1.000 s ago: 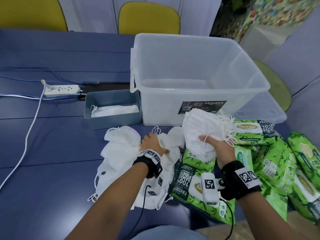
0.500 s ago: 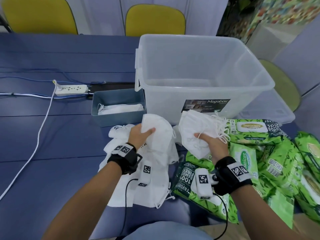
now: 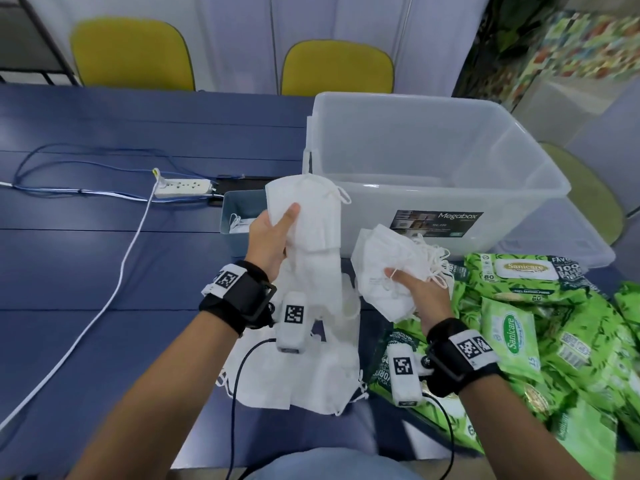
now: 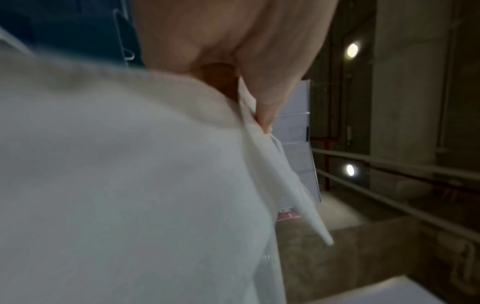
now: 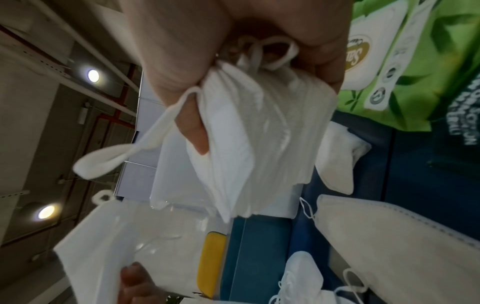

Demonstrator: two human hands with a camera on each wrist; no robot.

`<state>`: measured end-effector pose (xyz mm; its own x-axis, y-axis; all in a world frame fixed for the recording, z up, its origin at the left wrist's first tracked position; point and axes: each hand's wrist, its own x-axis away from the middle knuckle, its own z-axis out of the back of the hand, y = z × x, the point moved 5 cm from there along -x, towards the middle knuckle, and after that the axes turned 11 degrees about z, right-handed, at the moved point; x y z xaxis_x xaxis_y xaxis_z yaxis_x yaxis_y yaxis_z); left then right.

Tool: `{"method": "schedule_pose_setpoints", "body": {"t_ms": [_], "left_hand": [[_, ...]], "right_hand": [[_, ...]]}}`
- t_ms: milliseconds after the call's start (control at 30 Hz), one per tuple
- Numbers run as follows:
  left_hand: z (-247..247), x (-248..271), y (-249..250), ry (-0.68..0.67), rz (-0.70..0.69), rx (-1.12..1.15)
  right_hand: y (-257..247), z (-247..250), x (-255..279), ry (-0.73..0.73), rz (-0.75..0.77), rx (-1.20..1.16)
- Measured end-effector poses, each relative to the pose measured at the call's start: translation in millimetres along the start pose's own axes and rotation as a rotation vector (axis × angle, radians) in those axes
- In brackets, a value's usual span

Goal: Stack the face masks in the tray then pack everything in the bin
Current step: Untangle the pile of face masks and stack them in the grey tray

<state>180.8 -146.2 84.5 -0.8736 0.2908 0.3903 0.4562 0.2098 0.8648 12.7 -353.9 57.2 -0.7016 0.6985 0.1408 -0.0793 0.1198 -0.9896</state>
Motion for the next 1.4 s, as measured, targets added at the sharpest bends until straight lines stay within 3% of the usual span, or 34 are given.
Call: {"method": "schedule_pose_setpoints", "body": {"t_ms": [200, 533, 700, 767, 833, 933, 1067, 1233, 1333, 1400], "left_hand": [[8, 8, 8, 0.064, -0.193, -0.296], [12, 18, -10, -0.026, -0.088, -0.368], [12, 28, 1, 0.067, -0.319, -0.703], [8, 40, 4, 0.097, -0.424, -0.707], [-2, 51, -3, 0.015, -0.481, -0.665], [-14, 63, -33, -0.229, -0.375, -0.638], [-16, 68, -62, -0.316, -0.339, -0.898], [-11, 61, -57, -0.183, -0.382, -0.858], [-3, 49, -56, 0.041, -0.220, -0.866], [2, 43, -58, 0.074, -0.108, -0.855]], "right_hand": [[1, -7, 2, 0.029, 0.023, -0.032], [15, -8, 11, 0.039, -0.041, -0.066], [27, -9, 13, 0.002, -0.121, -0.005], [29, -12, 15, -0.011, -0.140, 0.022], [29, -19, 19, -0.034, -0.156, 0.039], [31, -29, 22, -0.077, -0.158, 0.058], [37, -32, 22, -0.081, -0.230, -0.012], [44, -35, 20, -0.083, -0.274, -0.095], [42, -34, 20, -0.090, -0.269, -0.112], [42, -33, 20, -0.106, -0.272, -0.135]]}}
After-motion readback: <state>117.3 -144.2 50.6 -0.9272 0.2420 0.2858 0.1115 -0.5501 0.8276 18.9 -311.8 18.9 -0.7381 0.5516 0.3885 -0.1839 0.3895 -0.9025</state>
